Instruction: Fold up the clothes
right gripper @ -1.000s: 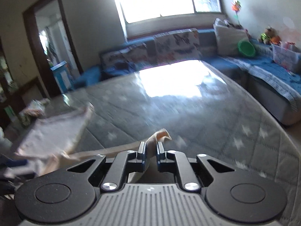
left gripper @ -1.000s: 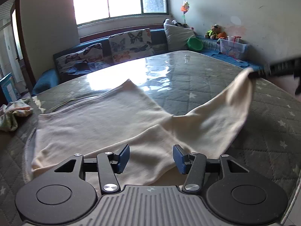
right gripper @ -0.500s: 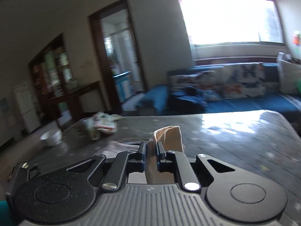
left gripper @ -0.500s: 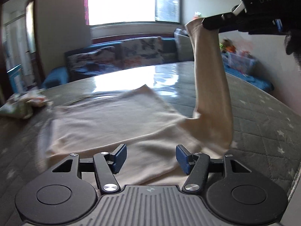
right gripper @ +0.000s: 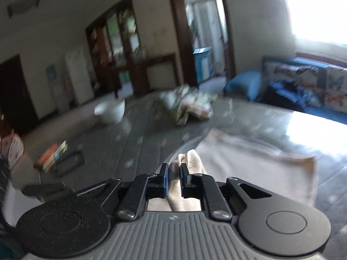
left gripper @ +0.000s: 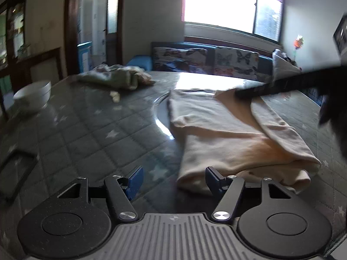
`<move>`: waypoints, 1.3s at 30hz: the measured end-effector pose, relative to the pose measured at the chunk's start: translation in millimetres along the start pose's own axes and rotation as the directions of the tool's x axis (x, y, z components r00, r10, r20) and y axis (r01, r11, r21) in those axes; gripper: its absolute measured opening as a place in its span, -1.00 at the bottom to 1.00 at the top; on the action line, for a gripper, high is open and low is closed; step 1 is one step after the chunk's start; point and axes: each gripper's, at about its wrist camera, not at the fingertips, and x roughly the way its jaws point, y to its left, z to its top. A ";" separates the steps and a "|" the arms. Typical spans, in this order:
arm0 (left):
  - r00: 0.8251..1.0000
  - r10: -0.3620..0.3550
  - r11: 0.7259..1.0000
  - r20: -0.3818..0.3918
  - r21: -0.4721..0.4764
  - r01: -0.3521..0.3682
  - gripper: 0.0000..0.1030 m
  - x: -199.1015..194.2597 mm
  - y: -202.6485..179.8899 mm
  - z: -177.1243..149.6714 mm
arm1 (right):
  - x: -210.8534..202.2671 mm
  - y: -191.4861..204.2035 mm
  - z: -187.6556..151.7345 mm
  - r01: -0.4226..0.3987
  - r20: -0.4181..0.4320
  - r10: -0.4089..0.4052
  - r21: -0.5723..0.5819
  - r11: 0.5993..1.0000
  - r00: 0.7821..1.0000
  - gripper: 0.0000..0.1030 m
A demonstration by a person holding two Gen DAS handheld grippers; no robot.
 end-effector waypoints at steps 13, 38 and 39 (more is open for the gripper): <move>0.999 -0.033 0.999 0.020 -0.003 0.033 0.29 3.3 -9.5 9.9 | 14.2 20.4 -29.9 -0.073 -0.085 0.071 -0.017 0.997 0.994 -0.73; 0.996 -0.090 0.992 0.001 0.090 0.089 -0.86 44.1 -43.6 31.7 | -54.1 -72.9 -67.0 0.207 -0.086 -0.205 0.014 0.978 0.975 -0.59; 0.997 -0.083 0.993 -0.004 0.089 0.083 -0.86 45.1 -42.6 32.4 | -48.3 -74.6 -67.6 0.213 -0.091 -0.211 0.009 0.977 0.973 -0.59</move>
